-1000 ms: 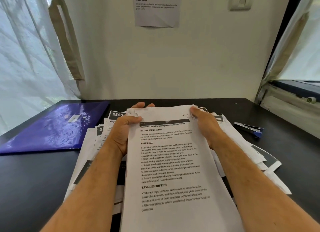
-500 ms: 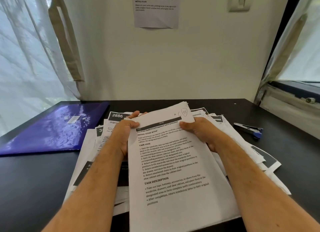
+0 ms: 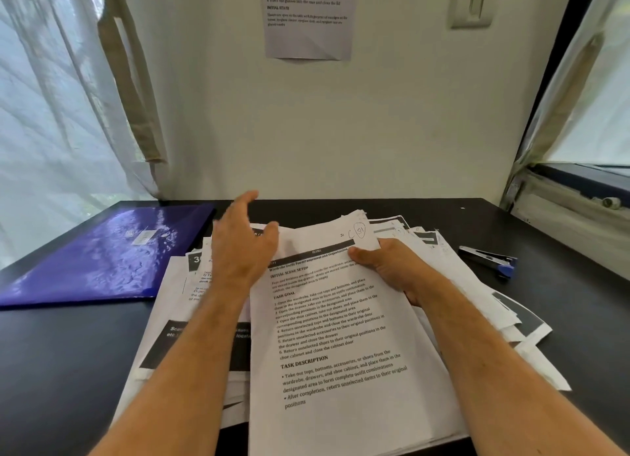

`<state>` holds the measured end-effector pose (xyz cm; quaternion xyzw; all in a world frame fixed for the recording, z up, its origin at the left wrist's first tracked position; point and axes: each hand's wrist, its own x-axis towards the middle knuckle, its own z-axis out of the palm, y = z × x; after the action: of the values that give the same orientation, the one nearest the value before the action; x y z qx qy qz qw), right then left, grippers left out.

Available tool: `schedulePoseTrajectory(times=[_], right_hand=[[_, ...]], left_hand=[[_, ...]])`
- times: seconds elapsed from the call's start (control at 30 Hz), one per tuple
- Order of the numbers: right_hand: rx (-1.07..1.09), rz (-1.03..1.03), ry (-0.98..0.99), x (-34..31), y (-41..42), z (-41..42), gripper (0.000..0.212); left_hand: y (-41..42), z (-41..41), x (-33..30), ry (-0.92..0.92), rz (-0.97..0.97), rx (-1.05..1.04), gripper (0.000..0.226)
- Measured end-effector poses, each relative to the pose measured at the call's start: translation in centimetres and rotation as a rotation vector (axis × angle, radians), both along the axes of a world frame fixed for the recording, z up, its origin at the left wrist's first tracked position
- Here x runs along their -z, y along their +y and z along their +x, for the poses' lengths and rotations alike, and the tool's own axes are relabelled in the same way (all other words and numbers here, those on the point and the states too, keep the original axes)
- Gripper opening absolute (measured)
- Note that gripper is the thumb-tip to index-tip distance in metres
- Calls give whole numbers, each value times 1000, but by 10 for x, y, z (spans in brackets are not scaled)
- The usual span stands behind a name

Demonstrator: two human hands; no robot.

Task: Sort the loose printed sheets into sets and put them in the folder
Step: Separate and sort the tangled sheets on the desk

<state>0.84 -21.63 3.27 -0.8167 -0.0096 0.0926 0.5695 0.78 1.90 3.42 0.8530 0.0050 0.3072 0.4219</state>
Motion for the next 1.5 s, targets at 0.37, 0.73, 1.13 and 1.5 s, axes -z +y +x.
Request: schedulePoseTrajectory(times=[0.37, 0.73, 1.13, 1.5], right_hand=[[-18, 12, -37, -1, -4, 0, 15], [82, 163, 5, 2, -18, 9, 23], [249, 348, -134, -4, -17, 10, 32], [368, 274, -253, -9, -24, 7, 36]], left_hand=[[-86, 50, -39, 532, 615, 433, 20], [-45, 43, -18, 293, 438, -72, 67], [-22, 12, 7, 630, -705, 423, 30], [-19, 7, 9, 695, -848, 572, 27]])
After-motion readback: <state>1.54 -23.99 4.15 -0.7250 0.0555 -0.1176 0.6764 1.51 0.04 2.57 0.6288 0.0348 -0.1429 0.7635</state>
